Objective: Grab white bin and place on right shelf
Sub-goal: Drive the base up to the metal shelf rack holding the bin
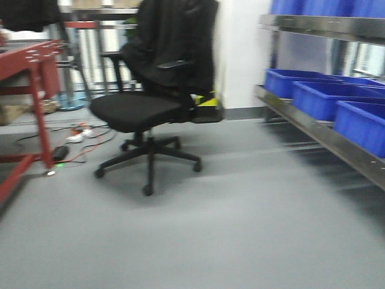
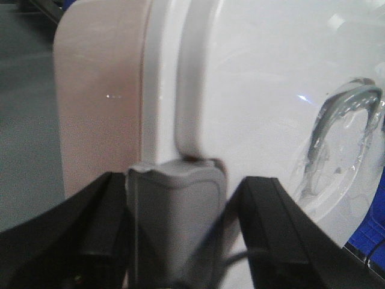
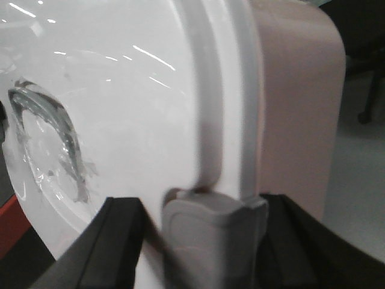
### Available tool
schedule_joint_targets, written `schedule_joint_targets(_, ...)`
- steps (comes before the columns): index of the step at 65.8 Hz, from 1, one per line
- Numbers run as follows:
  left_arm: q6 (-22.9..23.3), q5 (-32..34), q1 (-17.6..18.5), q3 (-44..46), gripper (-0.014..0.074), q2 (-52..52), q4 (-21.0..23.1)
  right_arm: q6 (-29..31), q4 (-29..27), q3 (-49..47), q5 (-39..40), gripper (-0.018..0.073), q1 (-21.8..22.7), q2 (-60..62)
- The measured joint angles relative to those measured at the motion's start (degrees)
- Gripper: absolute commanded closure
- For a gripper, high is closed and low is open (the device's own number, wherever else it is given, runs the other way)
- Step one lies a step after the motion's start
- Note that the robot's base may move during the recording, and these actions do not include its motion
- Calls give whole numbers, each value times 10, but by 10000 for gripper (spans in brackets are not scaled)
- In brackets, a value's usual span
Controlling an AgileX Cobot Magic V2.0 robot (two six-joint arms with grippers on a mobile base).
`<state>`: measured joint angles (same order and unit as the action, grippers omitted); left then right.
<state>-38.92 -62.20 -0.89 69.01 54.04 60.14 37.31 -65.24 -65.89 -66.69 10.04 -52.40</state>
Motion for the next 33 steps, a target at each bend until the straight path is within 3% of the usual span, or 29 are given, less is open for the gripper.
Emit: schedule_joint_targets(33,0,0,0,0,378,0,0,0,0,0,0,147,0,0)
